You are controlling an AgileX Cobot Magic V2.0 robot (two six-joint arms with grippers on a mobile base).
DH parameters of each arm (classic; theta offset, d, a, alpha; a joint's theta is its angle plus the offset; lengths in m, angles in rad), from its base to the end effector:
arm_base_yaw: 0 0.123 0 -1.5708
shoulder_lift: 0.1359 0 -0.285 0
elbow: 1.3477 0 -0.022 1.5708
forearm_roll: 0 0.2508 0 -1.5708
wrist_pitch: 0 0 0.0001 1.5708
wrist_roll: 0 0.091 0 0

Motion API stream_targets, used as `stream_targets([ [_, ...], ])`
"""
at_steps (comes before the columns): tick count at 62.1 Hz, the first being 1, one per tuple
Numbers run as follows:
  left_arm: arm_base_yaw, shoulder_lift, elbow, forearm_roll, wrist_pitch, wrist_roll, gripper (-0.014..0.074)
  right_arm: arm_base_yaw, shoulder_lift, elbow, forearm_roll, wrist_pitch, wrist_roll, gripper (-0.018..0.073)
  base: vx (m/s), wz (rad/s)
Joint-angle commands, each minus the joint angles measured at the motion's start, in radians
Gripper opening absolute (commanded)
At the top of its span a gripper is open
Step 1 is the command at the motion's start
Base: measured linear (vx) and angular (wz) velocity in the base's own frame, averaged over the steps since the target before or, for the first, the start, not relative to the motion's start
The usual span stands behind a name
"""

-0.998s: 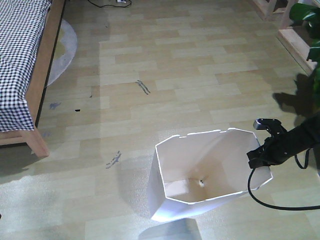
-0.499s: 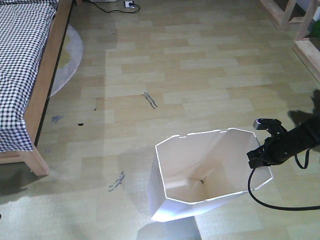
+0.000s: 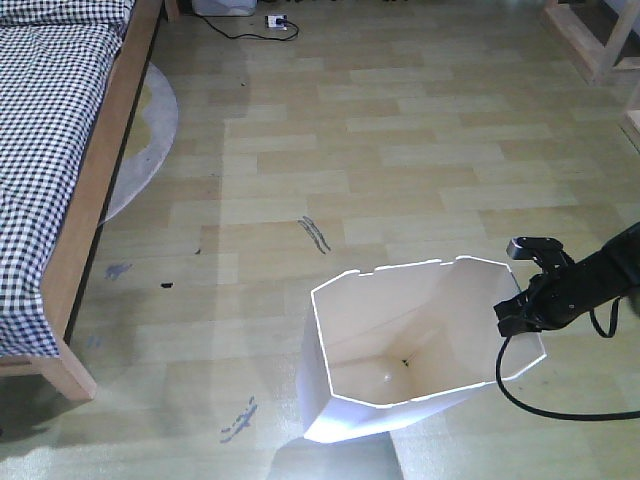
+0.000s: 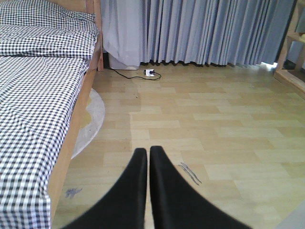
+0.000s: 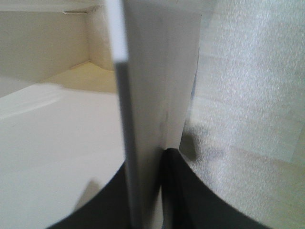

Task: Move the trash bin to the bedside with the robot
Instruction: 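Drive forward toward the bed, dragging the bin with the right gripper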

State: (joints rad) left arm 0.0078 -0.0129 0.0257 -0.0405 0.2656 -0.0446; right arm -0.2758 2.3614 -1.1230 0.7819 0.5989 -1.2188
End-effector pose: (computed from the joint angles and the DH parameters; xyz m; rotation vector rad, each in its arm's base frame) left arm 0.0550 -0.0005 0.1812 -0.0729 1.7607 -0.0645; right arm 0.3442 -0.0598 -0.0093 -0.3676 2.9309 0.5808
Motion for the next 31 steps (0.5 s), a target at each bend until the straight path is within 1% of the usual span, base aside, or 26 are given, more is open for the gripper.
stream_targets([
  [1, 0.001, -0.014, 0.012, -0.004, -0.069, -0.006, -0.0006, -0.003, -0.078, -0.017, 0.08, 0.141, -0.002, -0.0005, 0.31, 0.08],
  [31, 0.001, -0.014, 0.012, -0.004, -0.069, -0.006, -0.0006, -0.003, -0.078, -0.017, 0.08, 0.141, -0.002, -0.0005, 0.3, 0.05],
])
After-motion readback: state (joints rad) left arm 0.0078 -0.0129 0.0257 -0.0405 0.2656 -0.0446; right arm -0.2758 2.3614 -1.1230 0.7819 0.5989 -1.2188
